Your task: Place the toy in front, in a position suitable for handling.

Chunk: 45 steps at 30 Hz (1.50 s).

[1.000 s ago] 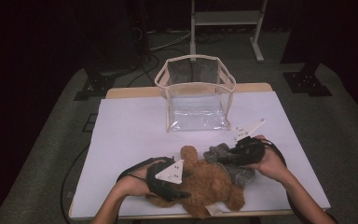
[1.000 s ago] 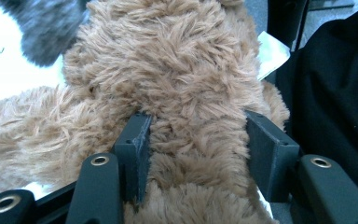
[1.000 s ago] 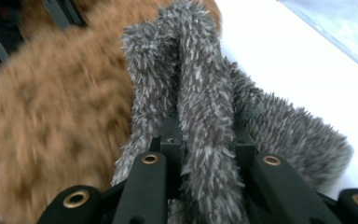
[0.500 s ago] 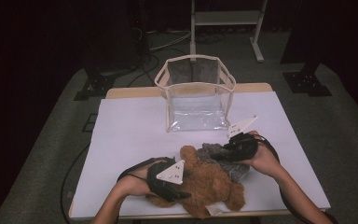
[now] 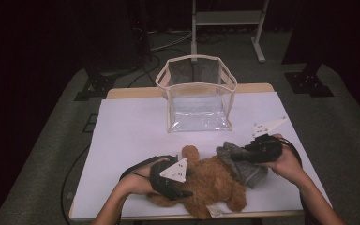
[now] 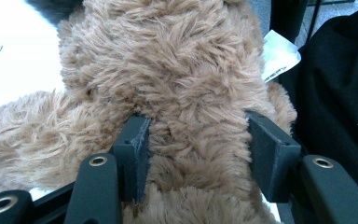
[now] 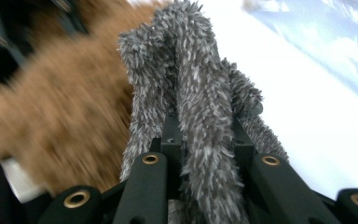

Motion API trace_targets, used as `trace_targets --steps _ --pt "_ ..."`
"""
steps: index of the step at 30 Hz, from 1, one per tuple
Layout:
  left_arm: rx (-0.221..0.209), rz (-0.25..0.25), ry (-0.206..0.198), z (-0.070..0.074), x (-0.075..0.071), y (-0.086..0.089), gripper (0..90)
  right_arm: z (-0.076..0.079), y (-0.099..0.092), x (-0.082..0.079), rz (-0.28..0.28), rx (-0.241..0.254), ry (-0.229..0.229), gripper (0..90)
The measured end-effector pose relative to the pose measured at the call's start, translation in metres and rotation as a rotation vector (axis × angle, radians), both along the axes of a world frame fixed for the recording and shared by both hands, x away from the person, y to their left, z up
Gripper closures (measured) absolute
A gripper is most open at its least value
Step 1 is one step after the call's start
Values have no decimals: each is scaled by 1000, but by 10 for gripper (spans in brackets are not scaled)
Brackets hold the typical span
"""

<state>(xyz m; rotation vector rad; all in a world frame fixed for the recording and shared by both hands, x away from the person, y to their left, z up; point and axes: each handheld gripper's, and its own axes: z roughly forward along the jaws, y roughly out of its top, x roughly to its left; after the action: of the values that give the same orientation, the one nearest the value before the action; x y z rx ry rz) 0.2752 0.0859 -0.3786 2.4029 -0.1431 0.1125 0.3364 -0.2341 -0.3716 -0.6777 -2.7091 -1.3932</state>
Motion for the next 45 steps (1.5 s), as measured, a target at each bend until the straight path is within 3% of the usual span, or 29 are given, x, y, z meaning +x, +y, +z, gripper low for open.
trace_targets --steps 4,7,11,15,17,22,25,29,33,35,39,40,41,45 --pt "-5 5 -1 0 1 0 448 19 47 -3 117 -7 -45 733" --pt "-11 11 -2 0 0 2 443 14 68 -3 155 -59 -44 734" --pt "-39 36 2 4 -1 5 411 -8 55 -1 115 -33 20 738" --pt "-21 90 -15 17 1 18 375 -21 36 -3 81 0 65 741" --pt "0 125 -36 21 2 29 374 -23 32 -4 78 8 67 741" --pt "-42 194 -7 24 0 61 369 -23 32 -5 82 8 62 741" --pt "-52 204 16 18 -1 68 387 -17 33 -5 85 -9 48 740" --pt "-62 205 5 7 0 59 402 9 44 -9 96 -43 -20 740" --pt "-51 205 -14 6 4 50 404 35 71 -14 164 -59 -67 739" --pt "-49 207 -15 7 4 49 403 42 89 -19 207 -62 -70 735" --pt "-56 203 -8 7 7 49 399 38 117 -28 274 -114 -76 729" --pt "-56 203 -8 7 7 49 397 38 117 -28 274 -114 -76 729" --pt "-65 202 -5 8 7 51 395 26 120 -25 265 -150 -49 728" --pt "-112 221 5 16 5 67 379 14 109 -17 238 -141 -8 730"
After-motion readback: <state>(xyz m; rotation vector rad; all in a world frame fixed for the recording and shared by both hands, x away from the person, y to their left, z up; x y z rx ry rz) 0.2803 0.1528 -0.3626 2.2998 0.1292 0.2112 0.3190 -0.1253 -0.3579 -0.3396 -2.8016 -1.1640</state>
